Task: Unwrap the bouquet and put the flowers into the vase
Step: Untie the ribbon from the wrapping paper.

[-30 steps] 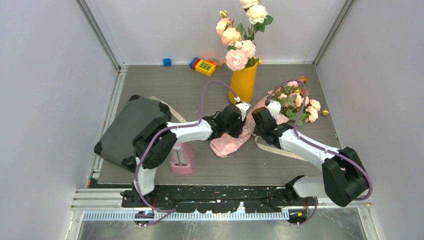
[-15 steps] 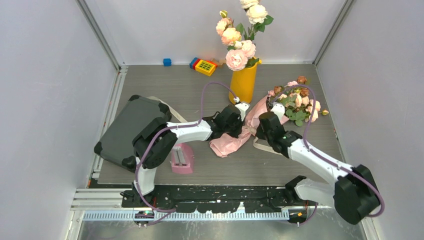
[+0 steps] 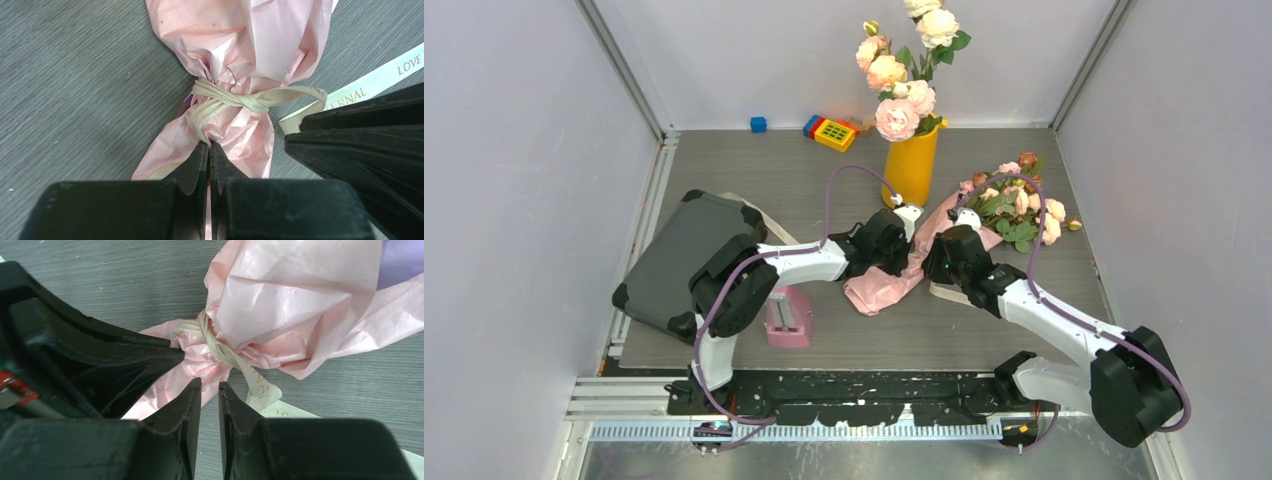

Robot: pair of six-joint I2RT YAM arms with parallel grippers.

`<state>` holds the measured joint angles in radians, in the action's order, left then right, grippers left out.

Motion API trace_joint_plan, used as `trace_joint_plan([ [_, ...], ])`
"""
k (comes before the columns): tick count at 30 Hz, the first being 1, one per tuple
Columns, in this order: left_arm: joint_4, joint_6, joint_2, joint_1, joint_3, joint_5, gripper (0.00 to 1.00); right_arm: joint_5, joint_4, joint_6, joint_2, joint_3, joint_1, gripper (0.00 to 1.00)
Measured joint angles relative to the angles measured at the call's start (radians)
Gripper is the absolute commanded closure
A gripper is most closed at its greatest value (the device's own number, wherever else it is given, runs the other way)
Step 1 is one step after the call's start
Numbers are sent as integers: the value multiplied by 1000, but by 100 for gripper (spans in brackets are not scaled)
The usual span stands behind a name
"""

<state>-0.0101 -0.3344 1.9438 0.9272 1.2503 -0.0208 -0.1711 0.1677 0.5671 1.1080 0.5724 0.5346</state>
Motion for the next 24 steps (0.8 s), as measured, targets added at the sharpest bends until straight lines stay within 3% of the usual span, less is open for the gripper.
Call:
trace_joint_plan([
  [24,3,2,0,0,1,-7,100,-53,-70,-87,179,74,0,79],
])
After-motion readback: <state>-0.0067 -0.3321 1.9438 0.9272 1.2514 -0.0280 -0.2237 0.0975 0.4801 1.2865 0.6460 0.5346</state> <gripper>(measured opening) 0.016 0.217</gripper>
